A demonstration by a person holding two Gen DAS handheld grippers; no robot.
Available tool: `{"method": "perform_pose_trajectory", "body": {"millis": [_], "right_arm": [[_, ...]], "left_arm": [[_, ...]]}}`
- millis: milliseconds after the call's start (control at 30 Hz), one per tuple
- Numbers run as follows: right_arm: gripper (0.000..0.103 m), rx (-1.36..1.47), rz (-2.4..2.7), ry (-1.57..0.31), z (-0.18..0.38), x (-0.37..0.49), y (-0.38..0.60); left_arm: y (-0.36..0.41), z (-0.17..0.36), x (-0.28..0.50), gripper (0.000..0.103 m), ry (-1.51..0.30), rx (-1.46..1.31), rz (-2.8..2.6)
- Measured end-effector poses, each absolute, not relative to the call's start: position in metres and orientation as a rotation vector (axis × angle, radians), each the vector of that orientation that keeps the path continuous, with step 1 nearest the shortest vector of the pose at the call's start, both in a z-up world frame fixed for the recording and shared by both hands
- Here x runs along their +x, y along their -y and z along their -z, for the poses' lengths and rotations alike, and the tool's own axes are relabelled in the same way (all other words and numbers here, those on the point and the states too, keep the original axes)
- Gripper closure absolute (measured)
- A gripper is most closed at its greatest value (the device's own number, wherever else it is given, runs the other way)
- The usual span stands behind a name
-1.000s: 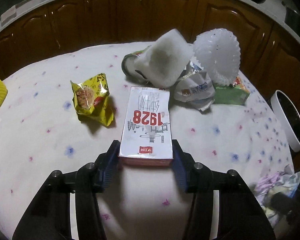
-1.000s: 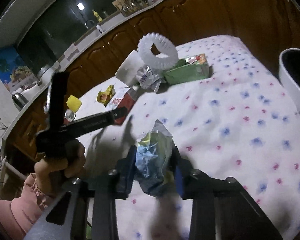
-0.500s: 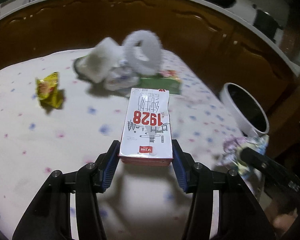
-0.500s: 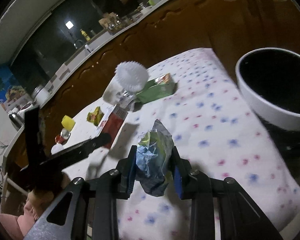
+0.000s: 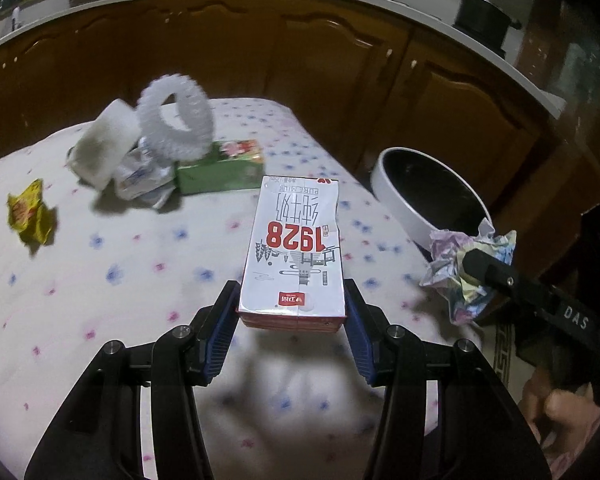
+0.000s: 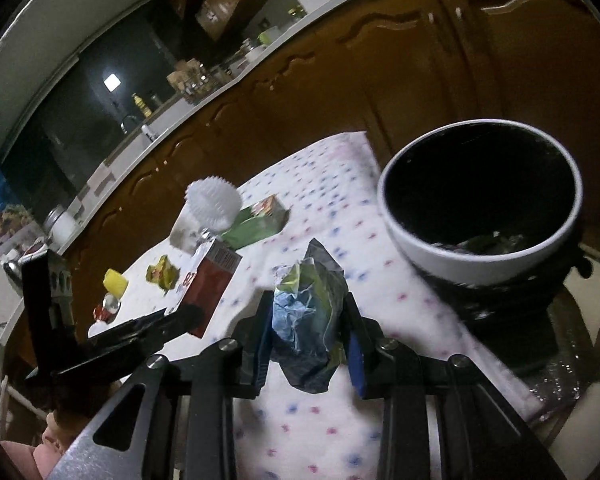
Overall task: Collect trash
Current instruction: 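Carry both items over the white bin and open both tools to drop them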
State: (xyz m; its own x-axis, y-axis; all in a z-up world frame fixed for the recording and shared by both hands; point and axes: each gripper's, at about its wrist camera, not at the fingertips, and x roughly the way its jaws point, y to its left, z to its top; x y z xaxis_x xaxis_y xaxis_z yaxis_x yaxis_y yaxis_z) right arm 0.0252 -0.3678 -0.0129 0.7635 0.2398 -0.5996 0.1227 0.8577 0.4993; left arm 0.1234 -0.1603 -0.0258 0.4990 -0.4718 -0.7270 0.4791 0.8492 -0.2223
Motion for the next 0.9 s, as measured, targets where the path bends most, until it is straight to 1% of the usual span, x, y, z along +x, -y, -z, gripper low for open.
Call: {"method": "perform_pose_trajectory", "body": {"millis": [533, 900], "right_arm": [[0.071, 0.554, 0.038, -0.66, 0.003, 0.017, 0.426], [0.071, 0.537, 0.113, -0.638, -0.008, 0.031, 0.473]], "left_arm": [[0.225, 0.011, 0.124, 0.053, -0.848, 0.086, 0.673], [0.289, -0.002, 0.137, 0.053, -0.825, 0.16, 0.747]]}}
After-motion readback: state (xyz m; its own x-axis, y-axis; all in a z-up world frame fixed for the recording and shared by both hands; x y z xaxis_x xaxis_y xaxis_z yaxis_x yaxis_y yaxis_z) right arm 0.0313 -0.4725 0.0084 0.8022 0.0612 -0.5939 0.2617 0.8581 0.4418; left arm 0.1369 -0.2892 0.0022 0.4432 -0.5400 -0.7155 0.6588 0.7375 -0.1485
